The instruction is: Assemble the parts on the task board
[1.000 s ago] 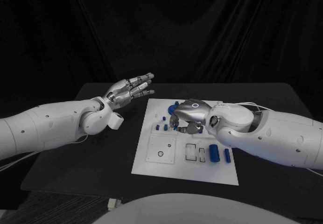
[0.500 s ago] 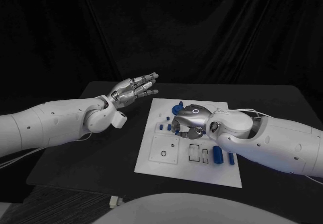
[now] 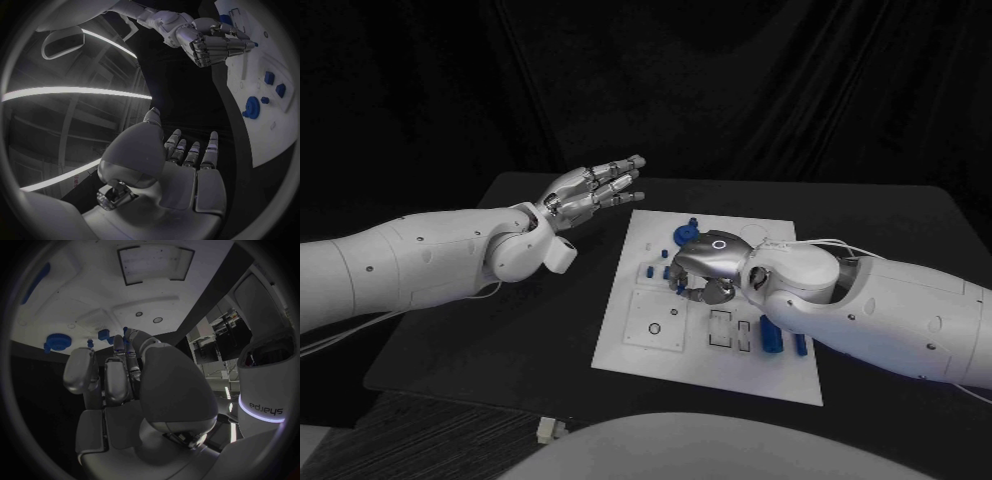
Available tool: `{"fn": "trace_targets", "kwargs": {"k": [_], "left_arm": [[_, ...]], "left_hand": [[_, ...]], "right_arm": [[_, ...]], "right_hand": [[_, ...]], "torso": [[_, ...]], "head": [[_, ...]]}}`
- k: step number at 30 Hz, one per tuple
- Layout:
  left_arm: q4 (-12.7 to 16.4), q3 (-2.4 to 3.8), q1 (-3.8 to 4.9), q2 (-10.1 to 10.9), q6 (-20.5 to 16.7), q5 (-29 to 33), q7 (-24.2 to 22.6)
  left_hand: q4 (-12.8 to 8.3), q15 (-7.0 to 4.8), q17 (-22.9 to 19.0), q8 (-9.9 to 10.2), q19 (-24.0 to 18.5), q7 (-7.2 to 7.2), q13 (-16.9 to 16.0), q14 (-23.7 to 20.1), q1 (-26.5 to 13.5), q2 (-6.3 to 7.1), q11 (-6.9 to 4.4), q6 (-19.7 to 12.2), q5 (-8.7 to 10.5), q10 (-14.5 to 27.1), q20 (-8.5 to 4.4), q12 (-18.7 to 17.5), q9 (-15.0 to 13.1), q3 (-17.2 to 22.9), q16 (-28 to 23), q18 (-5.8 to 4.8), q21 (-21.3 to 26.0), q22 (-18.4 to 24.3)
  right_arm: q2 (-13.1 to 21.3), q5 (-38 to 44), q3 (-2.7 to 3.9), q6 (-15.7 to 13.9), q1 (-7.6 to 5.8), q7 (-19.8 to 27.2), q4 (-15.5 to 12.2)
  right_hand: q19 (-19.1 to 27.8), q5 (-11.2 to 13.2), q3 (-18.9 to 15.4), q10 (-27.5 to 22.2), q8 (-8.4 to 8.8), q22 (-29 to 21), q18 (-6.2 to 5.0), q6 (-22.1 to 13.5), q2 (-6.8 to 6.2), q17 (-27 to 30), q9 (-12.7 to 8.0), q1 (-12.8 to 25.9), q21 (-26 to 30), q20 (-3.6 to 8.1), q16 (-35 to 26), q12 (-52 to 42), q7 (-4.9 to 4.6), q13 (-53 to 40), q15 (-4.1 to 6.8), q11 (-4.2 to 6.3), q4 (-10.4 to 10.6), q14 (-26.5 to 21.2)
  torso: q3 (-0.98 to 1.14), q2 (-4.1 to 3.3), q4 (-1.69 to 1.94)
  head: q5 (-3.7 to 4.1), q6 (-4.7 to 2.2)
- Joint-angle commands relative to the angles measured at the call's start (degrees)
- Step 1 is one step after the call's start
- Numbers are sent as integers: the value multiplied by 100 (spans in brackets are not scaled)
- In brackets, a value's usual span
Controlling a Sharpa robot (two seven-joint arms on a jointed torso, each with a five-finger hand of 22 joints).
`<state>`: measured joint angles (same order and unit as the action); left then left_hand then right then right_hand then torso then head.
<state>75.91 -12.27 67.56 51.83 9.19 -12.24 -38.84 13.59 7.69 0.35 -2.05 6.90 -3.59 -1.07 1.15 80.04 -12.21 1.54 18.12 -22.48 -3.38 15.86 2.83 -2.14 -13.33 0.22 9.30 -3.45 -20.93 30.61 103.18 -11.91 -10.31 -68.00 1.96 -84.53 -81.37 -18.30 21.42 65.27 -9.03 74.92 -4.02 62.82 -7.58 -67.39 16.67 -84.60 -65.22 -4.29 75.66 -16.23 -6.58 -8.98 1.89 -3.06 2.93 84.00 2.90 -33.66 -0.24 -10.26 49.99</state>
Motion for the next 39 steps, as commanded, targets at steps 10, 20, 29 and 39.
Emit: {"fn": "trace_targets", "kwargs": {"k": [10, 20, 29, 39], "left_arm": [[4, 6, -6, 12, -2, 45, -575], [-15, 6, -7, 16, -2, 45, -578], [-11, 6, -7, 24, -1, 45, -576], [-18, 6, -7, 24, 5, 45, -573]], "left_hand": [[22, -23, -2, -29, -40, -30, 2, -24, 36, -39, 56, 33, 8, -2, -12, 21, -5, -21, 10, 89, 18, -20], [23, -23, -2, -29, -46, -32, 3, -25, 36, -42, 56, 32, 8, 2, -12, 18, -5, -21, 9, 90, 21, -3], [26, -23, -2, -31, -45, -35, 3, -25, 37, -46, 57, 44, 8, 2, -14, 19, -6, -20, 9, 91, 20, -10], [26, -23, -2, -32, -42, -37, 3, -25, 38, -49, 58, 45, 7, 3, -14, 18, -6, -19, 10, 92, 19, -20]], "right_arm": [[-61, 52, 4, 145, 91, 37, 31], [-80, 52, 4, 170, 113, 42, 25], [-82, 52, 4, 189, 133, 35, 4], [-84, 52, 4, 169, 153, 33, -30]], "right_hand": [[15, 20, 39, 49, 16, 861, -87, -18, -34, 3, 9, -32, 5, -35, 18, 37, -20, 3, -58, -8, 6, 51], [15, 20, 39, 49, 16, 861, -87, -18, -34, 3, 9, -32, 5, -35, 18, 37, -20, 3, -58, -8, 6, 51], [15, 21, 46, 52, 23, 861, -87, -22, -36, 8, 6, -33, 5, -36, 15, 41, -20, 4, -58, -9, 0, 49], [15, 21, 46, 52, 23, 861, -87, -22, -36, 8, 6, -33, 5, -36, 15, 41, -20, 4, -58, -9, 0, 49]], "torso": [[2, 4, 0], [-1, 2, 2], [-1, -1, 3], [4, 4, -4]], "head": [[-62, 1], [-72, 1], [-124, 1], [-149, 1]]}}
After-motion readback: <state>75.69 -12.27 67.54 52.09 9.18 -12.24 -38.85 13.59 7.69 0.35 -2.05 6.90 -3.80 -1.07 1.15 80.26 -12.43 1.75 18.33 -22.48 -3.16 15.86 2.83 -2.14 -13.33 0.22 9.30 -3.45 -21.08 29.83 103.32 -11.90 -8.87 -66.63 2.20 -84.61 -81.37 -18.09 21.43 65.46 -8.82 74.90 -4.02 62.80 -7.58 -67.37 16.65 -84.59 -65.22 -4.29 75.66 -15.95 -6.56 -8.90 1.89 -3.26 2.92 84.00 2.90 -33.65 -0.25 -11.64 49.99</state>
